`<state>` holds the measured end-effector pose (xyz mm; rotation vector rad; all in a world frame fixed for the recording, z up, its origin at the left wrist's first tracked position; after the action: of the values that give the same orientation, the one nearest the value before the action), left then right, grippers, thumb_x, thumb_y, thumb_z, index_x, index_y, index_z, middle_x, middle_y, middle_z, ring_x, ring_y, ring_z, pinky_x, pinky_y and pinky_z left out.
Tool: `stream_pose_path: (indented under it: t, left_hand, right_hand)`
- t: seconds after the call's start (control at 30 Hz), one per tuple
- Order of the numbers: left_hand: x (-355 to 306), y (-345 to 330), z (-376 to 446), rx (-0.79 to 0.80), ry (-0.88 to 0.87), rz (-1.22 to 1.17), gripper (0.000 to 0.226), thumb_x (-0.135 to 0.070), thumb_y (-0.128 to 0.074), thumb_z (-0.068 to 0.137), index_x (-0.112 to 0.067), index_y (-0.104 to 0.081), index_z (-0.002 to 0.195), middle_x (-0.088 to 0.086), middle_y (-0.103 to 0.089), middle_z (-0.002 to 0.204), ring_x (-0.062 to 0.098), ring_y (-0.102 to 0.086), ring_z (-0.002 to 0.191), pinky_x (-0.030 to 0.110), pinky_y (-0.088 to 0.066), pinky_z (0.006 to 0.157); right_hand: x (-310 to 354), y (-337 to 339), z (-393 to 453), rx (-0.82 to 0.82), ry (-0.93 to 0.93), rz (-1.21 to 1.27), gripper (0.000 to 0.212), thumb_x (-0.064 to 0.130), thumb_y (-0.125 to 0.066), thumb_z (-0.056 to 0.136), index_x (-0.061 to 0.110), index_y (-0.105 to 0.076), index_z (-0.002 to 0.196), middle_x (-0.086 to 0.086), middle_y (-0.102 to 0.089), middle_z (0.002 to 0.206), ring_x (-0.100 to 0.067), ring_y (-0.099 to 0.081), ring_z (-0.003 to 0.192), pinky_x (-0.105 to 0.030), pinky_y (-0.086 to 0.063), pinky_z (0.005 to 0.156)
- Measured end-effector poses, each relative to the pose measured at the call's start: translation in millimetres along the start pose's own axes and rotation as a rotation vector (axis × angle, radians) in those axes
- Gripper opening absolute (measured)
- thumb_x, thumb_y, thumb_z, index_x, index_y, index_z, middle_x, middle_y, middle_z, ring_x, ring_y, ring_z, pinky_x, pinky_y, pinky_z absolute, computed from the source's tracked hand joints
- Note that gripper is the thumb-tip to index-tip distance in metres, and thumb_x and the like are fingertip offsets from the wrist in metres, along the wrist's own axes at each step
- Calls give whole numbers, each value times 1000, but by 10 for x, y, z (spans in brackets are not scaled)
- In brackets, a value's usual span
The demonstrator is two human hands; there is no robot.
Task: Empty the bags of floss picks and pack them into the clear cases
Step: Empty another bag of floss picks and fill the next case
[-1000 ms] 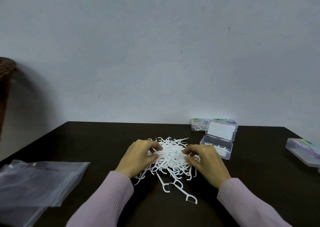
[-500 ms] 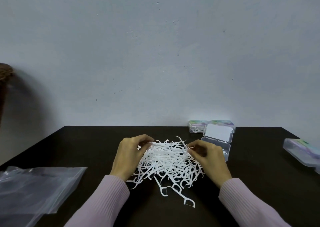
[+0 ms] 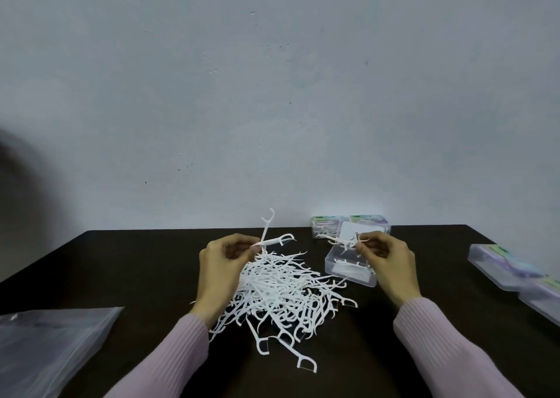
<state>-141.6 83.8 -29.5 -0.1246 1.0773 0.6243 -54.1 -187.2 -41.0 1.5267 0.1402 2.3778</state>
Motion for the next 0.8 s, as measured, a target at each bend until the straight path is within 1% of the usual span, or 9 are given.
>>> stream_pose_path:
  t: [0.1,0.2,0.3,0.37,0.43,0.5,0.63,0.77,0.8]
  left_hand:
    - [-33,-218,50,37,19,-17,11,-9,-75,75,-17,-74,83,-4,-73,73,6,-69,71,12,-52,66]
    - [-55,-462,114,88,23,2,12,-9,-75,76,-19,-73,82,-5,-73,74,3,-68,71,11,-51,65]
    - [-51,-686,183,113,47,10,10,-9,-74,78,-18,-74,84,-5,-72,74,2,-67,70,11,-51,64]
    - [-32,-821,216,118,87,-25,11,-8,-74,78,-18,-74,83,-5,-72,74,3,-68,70,13,-52,65]
    - [-19,-953,237,127,116,-57,13,-6,-74,78,-19,-73,80,-4,-72,74,5,-68,71,14,-54,66]
    - [-7,-1077,253,146,131,-61,12,-5,-73,78,-16,-74,83,-2,-72,75,5,-68,71,12,-52,64]
    - [-1,-1251,263,187,139,-42,11,-6,-73,78,-12,-74,87,0,-72,77,6,-68,69,9,-49,61]
    - [-16,-1344,243,230,133,-61,12,-4,-73,78,-15,-73,83,-1,-73,76,9,-69,71,15,-54,67]
    - [-19,-1354,244,236,129,-56,13,-5,-73,78,-17,-73,82,-1,-72,75,9,-69,71,16,-54,68]
  right_hand:
    - [-97,84,52,-46,-20,-62,18,6,-67,82,7,-66,100,-4,-65,90,-10,-60,81,-8,-42,67]
    - [-148,114,77,-57,-35,-117,20,9,-66,83,9,-66,103,-4,-66,92,-13,-60,85,-20,-47,76]
    - [-188,105,96,-29,-47,-205,22,15,-65,84,12,-65,106,1,-65,89,-13,-61,87,-31,-52,84]
    - [-229,85,105,8,-50,-253,24,18,-64,85,13,-64,108,2,-65,88,-12,-62,86,-32,-53,84]
    - [-257,83,119,32,-52,-275,25,19,-64,86,12,-64,109,2,-66,86,-11,-63,83,-30,-53,82]
    - [-276,80,133,61,-52,-276,25,20,-63,86,11,-65,110,1,-66,83,-10,-63,80,-29,-53,80]
    - [-285,45,139,189,-24,-394,22,21,-60,89,15,-65,110,2,-66,86,-9,-63,81,-29,-53,82]
    - [-248,-38,78,420,20,-583,20,24,-57,91,18,-65,109,3,-65,93,-7,-59,83,-24,-49,84]
    - [-237,-60,53,467,23,-616,20,25,-56,92,19,-65,108,3,-66,97,-8,-58,86,-26,-47,88]
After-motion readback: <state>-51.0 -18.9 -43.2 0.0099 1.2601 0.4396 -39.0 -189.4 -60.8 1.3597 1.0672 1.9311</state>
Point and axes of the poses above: each hand's wrist, its own z-axis towards the middle knuckle, its own y-axis out of the back of the hand, x = y × z, the point moved 7 cm from there along z, towards the middle knuckle
